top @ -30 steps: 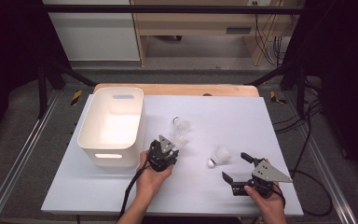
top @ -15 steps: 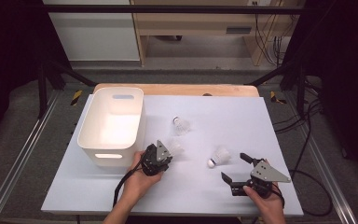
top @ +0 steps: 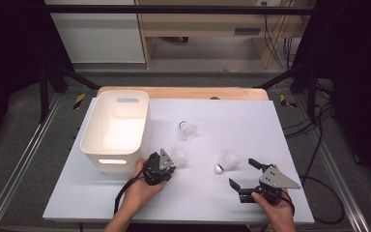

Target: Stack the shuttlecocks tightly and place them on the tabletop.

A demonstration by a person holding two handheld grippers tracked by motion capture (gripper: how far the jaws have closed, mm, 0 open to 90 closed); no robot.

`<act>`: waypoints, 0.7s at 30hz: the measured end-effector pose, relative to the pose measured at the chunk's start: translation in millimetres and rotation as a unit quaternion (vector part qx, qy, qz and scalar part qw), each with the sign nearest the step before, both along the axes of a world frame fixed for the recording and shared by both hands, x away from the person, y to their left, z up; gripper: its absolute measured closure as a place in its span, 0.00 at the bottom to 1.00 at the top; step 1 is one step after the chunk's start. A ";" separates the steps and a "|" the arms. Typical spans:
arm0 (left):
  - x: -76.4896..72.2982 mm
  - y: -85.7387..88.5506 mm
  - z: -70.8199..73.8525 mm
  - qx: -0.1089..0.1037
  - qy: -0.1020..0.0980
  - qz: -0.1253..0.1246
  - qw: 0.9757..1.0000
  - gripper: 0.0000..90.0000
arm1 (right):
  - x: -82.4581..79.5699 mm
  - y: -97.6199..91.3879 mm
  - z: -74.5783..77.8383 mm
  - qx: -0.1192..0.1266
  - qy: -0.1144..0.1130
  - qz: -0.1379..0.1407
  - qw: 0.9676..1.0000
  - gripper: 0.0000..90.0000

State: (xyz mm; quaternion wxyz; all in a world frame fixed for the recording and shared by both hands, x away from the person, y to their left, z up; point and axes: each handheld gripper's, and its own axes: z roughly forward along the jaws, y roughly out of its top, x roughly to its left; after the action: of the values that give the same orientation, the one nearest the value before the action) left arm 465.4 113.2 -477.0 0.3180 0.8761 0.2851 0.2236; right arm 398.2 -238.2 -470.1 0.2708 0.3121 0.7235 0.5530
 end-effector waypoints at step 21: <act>-4.2 -3.5 6.2 -0.062 -0.010 0.033 0.997 0.36 | 0.0 0.3 0.0 -0.001 0.000 0.001 1.000 0.03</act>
State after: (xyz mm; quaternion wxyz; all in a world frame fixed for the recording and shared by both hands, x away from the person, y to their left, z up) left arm 461.2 109.6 -470.8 0.3671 0.8425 0.3239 0.2246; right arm 398.2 -237.9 -470.2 0.2709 0.3111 0.7244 0.5523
